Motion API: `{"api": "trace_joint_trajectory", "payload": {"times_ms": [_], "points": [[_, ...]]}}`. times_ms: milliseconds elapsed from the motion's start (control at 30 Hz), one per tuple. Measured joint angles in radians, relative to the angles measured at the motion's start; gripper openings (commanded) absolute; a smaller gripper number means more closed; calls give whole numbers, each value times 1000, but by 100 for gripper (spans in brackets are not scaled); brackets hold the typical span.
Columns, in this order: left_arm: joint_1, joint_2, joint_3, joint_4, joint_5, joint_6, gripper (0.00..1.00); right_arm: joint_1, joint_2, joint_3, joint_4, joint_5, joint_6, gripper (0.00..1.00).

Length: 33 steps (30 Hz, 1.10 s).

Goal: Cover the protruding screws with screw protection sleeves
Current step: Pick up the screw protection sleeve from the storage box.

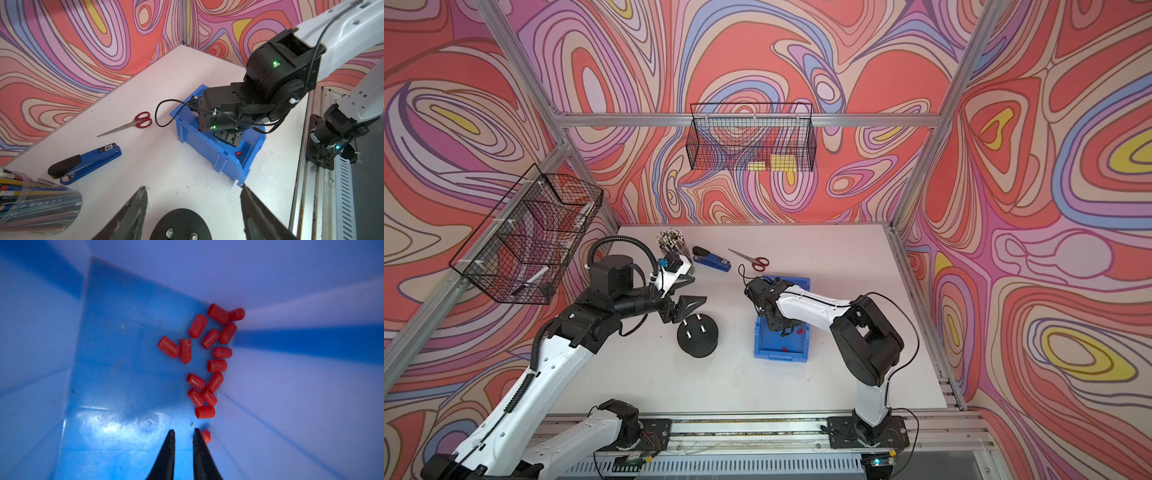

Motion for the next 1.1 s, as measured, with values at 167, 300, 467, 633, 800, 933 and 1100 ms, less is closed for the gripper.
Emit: {"api": "trace_joint_trajectory", "payload": {"times_ms": [167, 300, 467, 633, 800, 933, 1100], "points": [[0, 0, 0, 3, 0, 0, 71, 0, 31, 2, 10, 20, -7, 19], [0, 2, 0, 3, 0, 0, 71, 0, 48, 3, 11, 33, -11, 20], [0, 7, 0, 3, 0, 0, 71, -1, 60, 7, 14, 41, -15, 21], [0, 16, 0, 3, 0, 0, 71, -9, 63, 7, 20, 41, -18, 22], [0, 20, 0, 3, -1, 0, 72, -20, 69, 7, 30, 41, -21, 23], [0, 24, 0, 3, -3, 0, 72, -25, 76, 7, 37, 41, -26, 23], [0, 34, 0, 3, -3, 0, 72, -36, 82, 6, 41, 39, -29, 23]]}}
